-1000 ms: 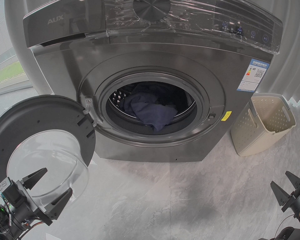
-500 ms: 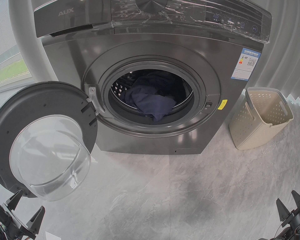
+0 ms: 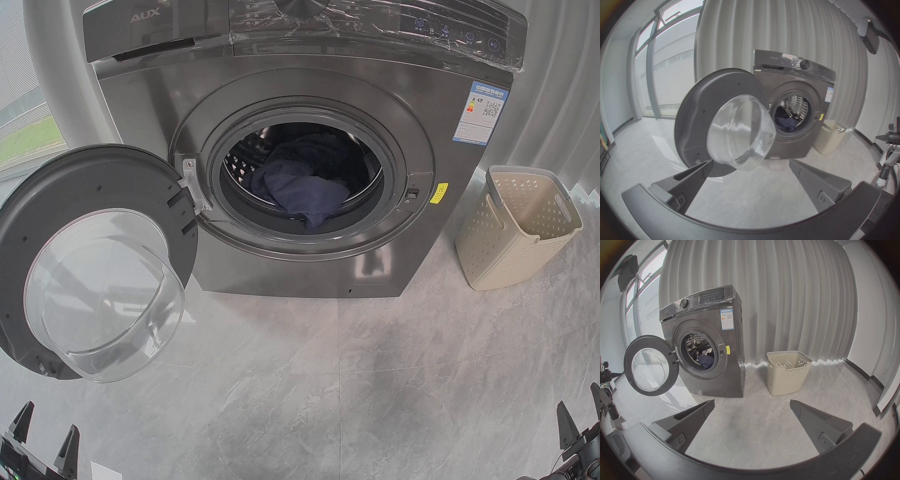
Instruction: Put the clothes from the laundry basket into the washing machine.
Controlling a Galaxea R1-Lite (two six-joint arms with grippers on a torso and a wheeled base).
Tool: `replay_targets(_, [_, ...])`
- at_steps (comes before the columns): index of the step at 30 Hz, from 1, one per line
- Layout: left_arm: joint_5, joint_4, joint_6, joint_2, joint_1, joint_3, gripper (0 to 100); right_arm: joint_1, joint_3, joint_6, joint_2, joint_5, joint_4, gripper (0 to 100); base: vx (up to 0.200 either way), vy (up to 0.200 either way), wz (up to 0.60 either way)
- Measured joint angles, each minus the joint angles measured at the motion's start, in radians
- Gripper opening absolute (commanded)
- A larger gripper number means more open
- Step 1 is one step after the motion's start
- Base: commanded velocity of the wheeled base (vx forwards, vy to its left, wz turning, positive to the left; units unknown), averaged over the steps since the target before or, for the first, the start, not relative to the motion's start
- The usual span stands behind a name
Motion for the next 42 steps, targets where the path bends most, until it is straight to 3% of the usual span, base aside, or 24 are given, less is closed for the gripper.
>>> replay_targets(4, [0.055, 0.030, 0.007, -0.018, 0.009, 0.000, 100, -0.003, 0.000, -0.025, -0.013, 0.003, 0.004, 100, 0.000, 0.000, 0.00])
replay_targets(8, [0.048, 0.037, 0.006, -0.025, 0.010, 0.000, 100, -0.002, 0.000, -0.050, -0.018, 0.049, 0.006, 100, -0.150, 0.000, 0.00])
replay_targets(17, [0.045, 0.039, 0.003, -0.030, 0.010, 0.000, 100, -0.003, 0.000, -0.052, -0.022, 0.050, 0.005, 100, -0.067, 0.000, 0.00])
replay_targets(29, [0.041, 0.040, 0.009, -0.031, 0.007, 0.000, 100, -0.003, 0.000, -0.051, -0.022, 0.050, 0.005, 100, 0.000, 0.150, 0.00])
replay_targets(38, [0.034, 0.040, 0.004, -0.030, 0.007, 0.000, 100, -0.001, 0.000, -0.050, -0.021, 0.050, 0.005, 100, -0.200, 0.000, 0.00])
replay_targets(42, [0.034, 0.040, 0.002, -0.030, 0.007, 0.000, 100, -0.002, 0.000, -0.050, -0.021, 0.049, 0.005, 100, 0.000, 0.000, 0.00])
